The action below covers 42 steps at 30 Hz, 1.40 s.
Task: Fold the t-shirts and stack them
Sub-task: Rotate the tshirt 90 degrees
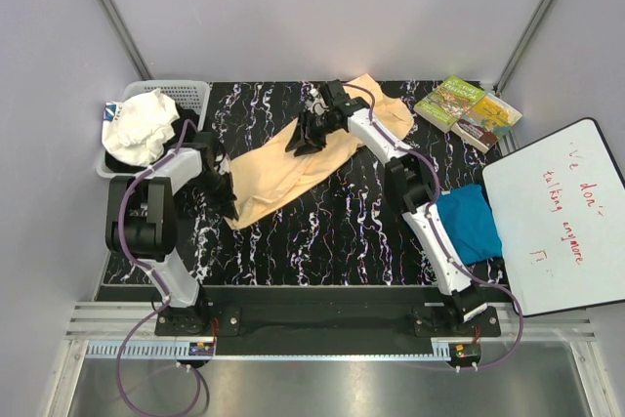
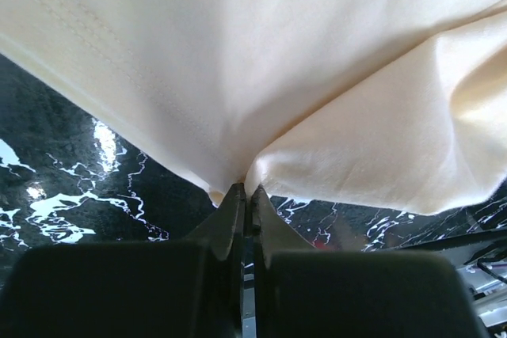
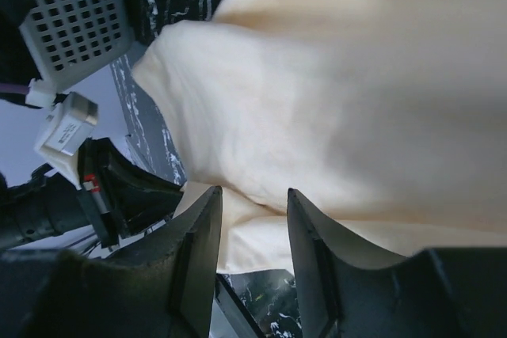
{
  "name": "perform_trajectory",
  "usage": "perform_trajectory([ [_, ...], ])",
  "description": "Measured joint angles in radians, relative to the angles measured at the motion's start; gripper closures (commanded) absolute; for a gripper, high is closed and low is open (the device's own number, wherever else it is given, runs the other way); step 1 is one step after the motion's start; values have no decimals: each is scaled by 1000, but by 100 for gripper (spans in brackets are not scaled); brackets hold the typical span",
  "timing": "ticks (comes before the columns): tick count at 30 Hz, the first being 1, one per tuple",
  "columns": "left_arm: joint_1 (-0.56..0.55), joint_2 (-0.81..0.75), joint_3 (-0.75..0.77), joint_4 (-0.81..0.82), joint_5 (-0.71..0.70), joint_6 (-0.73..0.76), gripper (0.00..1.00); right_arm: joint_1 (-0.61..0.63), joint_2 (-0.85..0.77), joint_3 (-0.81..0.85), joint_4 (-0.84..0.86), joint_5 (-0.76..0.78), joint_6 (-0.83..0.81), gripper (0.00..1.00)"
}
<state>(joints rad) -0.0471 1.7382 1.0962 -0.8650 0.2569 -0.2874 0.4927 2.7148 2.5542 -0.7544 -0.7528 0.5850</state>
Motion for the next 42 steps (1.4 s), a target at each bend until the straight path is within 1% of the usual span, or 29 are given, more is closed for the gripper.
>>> perform_trajectory([
  [2, 10, -5, -12, 4, -3, -5, 99, 0, 26, 4, 2, 2, 3, 53],
  [3, 18, -8, -19, 7, -5, -8, 85, 0, 31, 2, 2, 3, 3, 53],
  [4, 29, -13, -27, 12, -6, -10, 56, 0, 32, -7, 1, 3, 3, 52],
  [6, 56, -23, -43, 21, -7, -15, 35, 0, 23, -28, 6, 3, -2, 53],
  [7, 68, -28, -46, 20, -10, -13, 18, 0, 11, -48, 6, 2, -5, 55],
  [8, 77, -34, -48, 21, -8, -12, 11, 0, -4, -74, 11, 2, -8, 55],
  [10, 86, -53, -49, 23, -10, -6, 1, 0, -61, -162, 10, 0, -19, 57],
  [15, 90, -115, -48, 31, 2, 0, 1, 0, -228, -348, -2, -1, -61, 60],
  [18, 88, -137, -41, 36, 16, 2, 1, 3, -319, -410, -2, -23, -77, 61],
  [22, 79, -140, -35, 52, 32, 5, 2, 16, -378, -459, 2, -68, -82, 61],
  [26, 53, -140, -30, 56, 36, 11, 2, 53, -360, -487, 0, -132, -67, 61],
  [29, -2, -140, -16, 57, 22, 23, 2, 85, -316, -486, 2, -171, -42, 61],
  [33, -77, -140, 2, 60, -34, 37, 3, 119, -237, -478, -1, -212, -2, 59],
  [37, -117, -129, 17, 58, -113, 50, 3, 126, -180, -457, -6, -238, 37, 57],
  [39, -125, -106, 31, 58, -153, 53, 6, 126, -167, -442, -6, -245, 51, 56],
  [40, -129, -91, 38, 59, -172, 53, 9, 126, -163, -432, -7, -246, 58, 56],
  [41, -130, -75, 46, 59, -191, 54, 26, 126, -160, -423, -6, -249, 64, 55],
  [42, -130, -58, 52, 60, -208, 55, 40, 126, -159, -413, -7, -253, 70, 55],
])
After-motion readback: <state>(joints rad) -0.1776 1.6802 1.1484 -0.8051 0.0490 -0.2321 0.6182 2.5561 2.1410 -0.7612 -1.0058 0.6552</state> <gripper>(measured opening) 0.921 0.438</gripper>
